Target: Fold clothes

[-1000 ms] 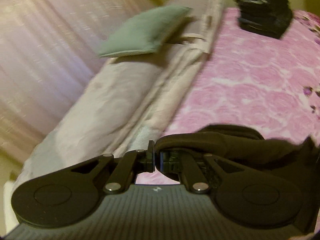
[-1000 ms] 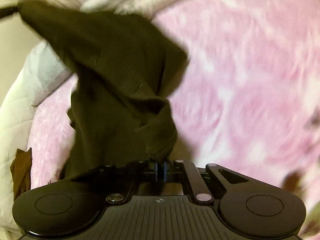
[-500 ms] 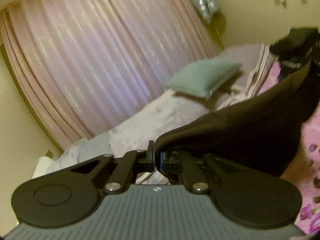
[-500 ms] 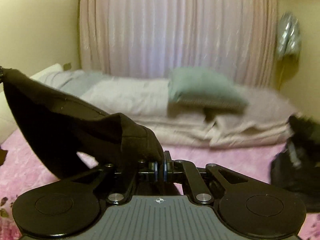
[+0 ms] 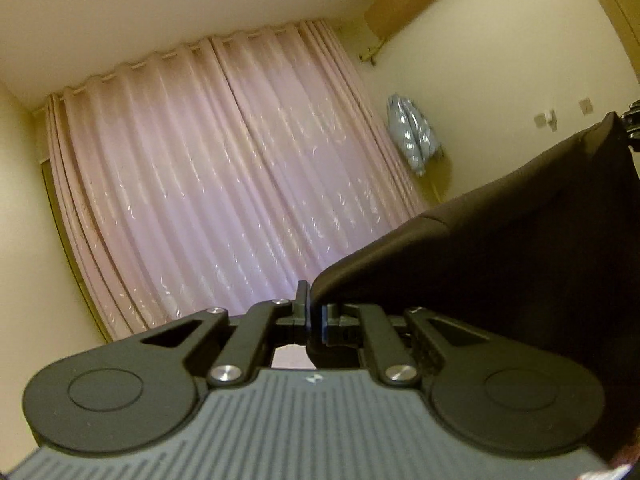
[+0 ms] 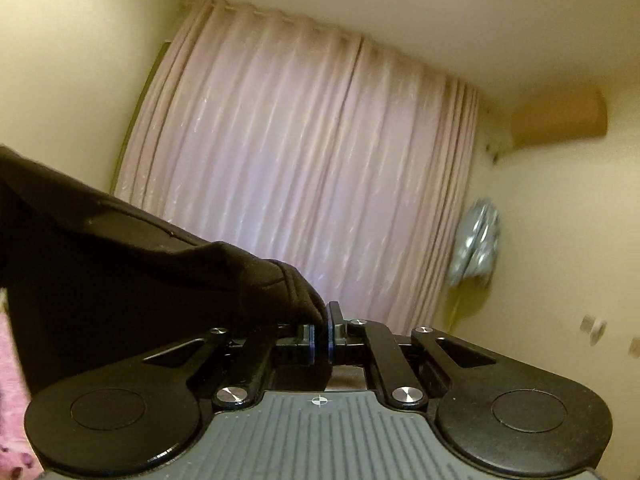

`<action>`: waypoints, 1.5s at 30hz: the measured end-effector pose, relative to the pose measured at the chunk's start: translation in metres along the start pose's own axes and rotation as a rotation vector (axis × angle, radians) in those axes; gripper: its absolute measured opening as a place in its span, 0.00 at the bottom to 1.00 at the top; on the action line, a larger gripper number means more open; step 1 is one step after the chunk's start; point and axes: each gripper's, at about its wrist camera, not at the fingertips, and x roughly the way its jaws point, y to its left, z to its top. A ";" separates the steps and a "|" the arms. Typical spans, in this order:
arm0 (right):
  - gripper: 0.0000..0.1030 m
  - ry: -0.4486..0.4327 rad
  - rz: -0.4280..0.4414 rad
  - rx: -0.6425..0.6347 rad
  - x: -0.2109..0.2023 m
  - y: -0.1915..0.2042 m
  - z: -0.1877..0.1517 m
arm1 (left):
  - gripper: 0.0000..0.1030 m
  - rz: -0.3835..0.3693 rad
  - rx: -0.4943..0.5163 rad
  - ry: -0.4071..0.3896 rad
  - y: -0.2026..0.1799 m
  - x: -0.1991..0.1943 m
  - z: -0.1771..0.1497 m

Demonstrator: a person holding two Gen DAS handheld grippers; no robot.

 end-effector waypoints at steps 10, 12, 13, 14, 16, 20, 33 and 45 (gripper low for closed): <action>0.05 0.094 0.128 -0.095 0.206 0.011 -0.031 | 0.07 0.053 -0.048 0.229 0.011 0.144 -0.060; 0.05 0.154 0.195 -0.118 0.279 0.031 -0.068 | 0.11 0.084 -0.075 0.333 0.007 0.198 -0.096; 0.05 0.184 0.230 -0.121 0.313 0.042 -0.090 | 0.17 0.103 -0.088 0.393 0.004 0.227 -0.118; 0.05 0.225 0.266 -0.134 0.349 0.056 -0.116 | 0.22 0.121 -0.107 0.458 0.001 0.256 -0.143; 0.21 0.318 0.337 -0.173 0.418 0.087 -0.173 | 0.31 0.155 -0.183 0.617 -0.007 0.311 -0.204; 0.86 0.481 0.432 -0.185 0.497 0.132 -0.273 | 0.31 0.173 -0.265 0.832 -0.035 0.332 -0.290; 0.86 1.048 0.500 0.251 0.332 0.095 -0.419 | 0.40 -0.024 -0.349 1.234 -0.134 0.175 -0.397; 0.76 1.256 0.386 0.455 0.114 0.117 -0.440 | 0.39 -0.243 -0.309 1.266 -0.151 0.052 -0.450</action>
